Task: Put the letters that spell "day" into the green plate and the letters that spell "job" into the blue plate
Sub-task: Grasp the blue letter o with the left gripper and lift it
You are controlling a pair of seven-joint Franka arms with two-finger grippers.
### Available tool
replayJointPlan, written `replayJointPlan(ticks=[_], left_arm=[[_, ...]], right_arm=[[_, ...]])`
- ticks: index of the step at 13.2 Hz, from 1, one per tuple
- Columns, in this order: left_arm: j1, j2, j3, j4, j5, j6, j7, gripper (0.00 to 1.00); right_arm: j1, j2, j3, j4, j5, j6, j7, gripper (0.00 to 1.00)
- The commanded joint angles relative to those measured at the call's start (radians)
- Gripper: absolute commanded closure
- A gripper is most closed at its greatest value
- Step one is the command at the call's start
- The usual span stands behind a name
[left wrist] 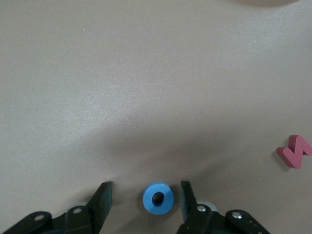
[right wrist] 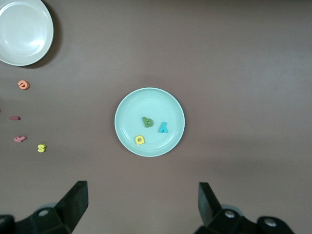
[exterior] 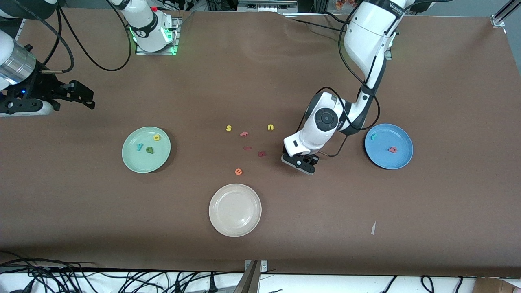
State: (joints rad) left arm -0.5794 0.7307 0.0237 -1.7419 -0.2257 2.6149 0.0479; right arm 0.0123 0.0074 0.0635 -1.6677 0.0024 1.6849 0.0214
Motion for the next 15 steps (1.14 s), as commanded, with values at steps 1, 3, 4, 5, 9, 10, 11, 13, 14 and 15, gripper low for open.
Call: replayJointPlan(ticks=[1,3,4,5,9,10,11,13,14,15], left_arm=[[-0.022,0.035,0.015,0.033,-0.004,0.004,0.003,0.34],[-0.023,0.035,0.015,0.033,0.018,0.004,0.003,0.34],[-0.027,0.033,0.015,0.032,0.023,0.004,0.003,0.34],[-0.027,0.033,0.015,0.032,0.023,0.004,0.003,0.38],[-0.028,0.033,0.015,0.027,0.023,0.004,0.003,0.44],[-0.028,0.033,0.015,0.025,0.023,0.004,0.003,0.47],[-0.028,0.033,0.015,0.025,0.023,0.004,0.004,0.49],[-0.028,0.033,0.015,0.024,0.023,0.002,0.004,0.59],[-0.028,0.033,0.016,0.024,0.025,0.002,0.004,0.62],[-0.028,0.032,0.016,0.022,0.025,0.002,0.004,0.64]], right_arm=[[-0.009,-0.013,0.012,-0.017,-0.004,0.009,0.008,0.0],[-0.009,-0.013,0.012,-0.017,-0.004,0.007,0.008,0.0],[-0.009,-0.013,0.012,-0.017,-0.004,0.007,0.009,0.0],[-0.009,-0.013,0.012,-0.017,-0.004,0.007,0.009,0.0],[-0.011,-0.013,0.012,-0.017,-0.004,0.007,0.009,0.0],[-0.011,-0.013,0.013,-0.017,-0.004,0.007,0.009,0.0],[-0.011,-0.013,0.012,-0.017,-0.002,0.007,0.009,0.0],[-0.011,-0.013,0.012,-0.017,-0.002,0.007,0.009,0.0],[-0.011,-0.013,0.012,-0.017,-0.002,0.007,0.009,0.0],[-0.009,-0.013,0.012,-0.017,0.001,0.007,0.009,0.0]])
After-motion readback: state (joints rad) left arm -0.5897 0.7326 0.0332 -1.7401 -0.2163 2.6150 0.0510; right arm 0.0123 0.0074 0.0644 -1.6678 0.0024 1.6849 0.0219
